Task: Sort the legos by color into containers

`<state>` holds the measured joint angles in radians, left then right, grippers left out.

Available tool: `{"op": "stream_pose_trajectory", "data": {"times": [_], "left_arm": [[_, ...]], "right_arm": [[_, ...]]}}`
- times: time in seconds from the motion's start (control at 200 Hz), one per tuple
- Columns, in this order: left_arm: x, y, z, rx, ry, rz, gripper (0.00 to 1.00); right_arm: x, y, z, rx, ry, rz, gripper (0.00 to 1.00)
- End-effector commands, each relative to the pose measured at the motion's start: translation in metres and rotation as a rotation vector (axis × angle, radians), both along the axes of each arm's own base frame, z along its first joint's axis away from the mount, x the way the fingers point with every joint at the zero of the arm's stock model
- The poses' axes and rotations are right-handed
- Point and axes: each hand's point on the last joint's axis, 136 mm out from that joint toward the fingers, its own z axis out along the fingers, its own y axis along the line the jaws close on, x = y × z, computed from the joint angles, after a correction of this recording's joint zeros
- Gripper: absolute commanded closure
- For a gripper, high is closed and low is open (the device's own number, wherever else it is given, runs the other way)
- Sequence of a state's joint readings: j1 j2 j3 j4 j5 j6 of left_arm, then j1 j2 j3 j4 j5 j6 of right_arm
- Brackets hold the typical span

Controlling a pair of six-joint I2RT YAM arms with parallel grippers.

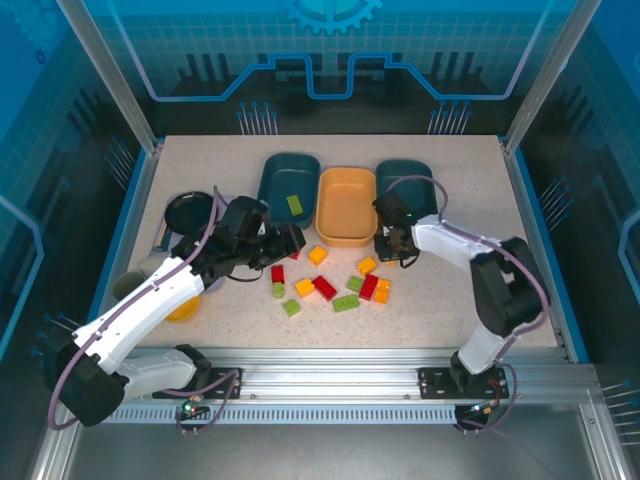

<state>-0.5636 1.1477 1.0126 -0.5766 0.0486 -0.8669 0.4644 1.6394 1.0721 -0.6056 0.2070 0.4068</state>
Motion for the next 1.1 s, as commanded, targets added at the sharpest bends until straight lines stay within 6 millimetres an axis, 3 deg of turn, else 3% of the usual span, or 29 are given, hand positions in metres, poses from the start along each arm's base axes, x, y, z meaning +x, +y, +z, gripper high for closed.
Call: {"op": "stream_pose_trajectory", "data": {"times": [0.0,0.065,0.145,0.31,0.43,0.54,0.635,0.72,0.85,0.95,1.01,1.02,1.095], "left_arm": [[0.006,-0.006,0.031,-0.063,-0.072,0.012,0.27],[0.012,-0.009,0.040,-0.076,-0.093,0.021,0.27],[0.020,-0.012,0.047,-0.074,-0.106,0.030,0.27],[0.032,-0.010,0.048,-0.032,-0.091,0.066,0.27],[0.031,-0.008,0.048,-0.025,-0.086,0.074,0.27],[0.025,-0.002,0.045,-0.018,-0.082,0.082,0.27],[0.018,0.001,0.040,-0.020,-0.069,0.081,0.27],[0.010,0.004,0.036,-0.021,-0.057,0.075,0.27],[-0.001,0.008,0.026,-0.019,-0.035,0.062,0.27],[-0.009,0.006,0.014,-0.018,-0.010,0.029,0.27],[-0.013,0.002,0.008,-0.027,0.000,0.001,0.27],[-0.015,0.001,0.006,-0.029,0.001,-0.005,0.27],[-0.021,-0.004,-0.001,-0.042,0.011,-0.043,0.27]], "right_arm": [[-0.019,0.012,0.051,0.047,-0.075,0.041,0.84],[-0.018,0.023,0.071,0.091,-0.107,0.050,0.84],[0.000,0.040,0.082,0.145,-0.123,0.049,0.84],[0.066,0.086,0.057,0.141,-0.060,0.047,0.84],[0.108,0.096,0.035,0.098,-0.029,-0.006,0.80],[0.127,0.097,0.019,0.058,0.009,-0.040,0.73],[0.132,0.104,0.026,0.072,0.003,-0.031,0.58],[0.129,0.106,0.049,0.094,-0.036,-0.017,0.46],[0.099,0.089,0.087,0.104,-0.104,-0.016,0.43],[0.052,0.066,0.078,0.118,-0.087,-0.043,0.42],[0.022,0.057,0.066,0.140,-0.074,-0.039,0.41],[0.012,0.051,0.052,0.123,-0.047,-0.043,0.40],[-0.022,0.049,0.047,0.199,-0.048,-0.017,0.34]]}}
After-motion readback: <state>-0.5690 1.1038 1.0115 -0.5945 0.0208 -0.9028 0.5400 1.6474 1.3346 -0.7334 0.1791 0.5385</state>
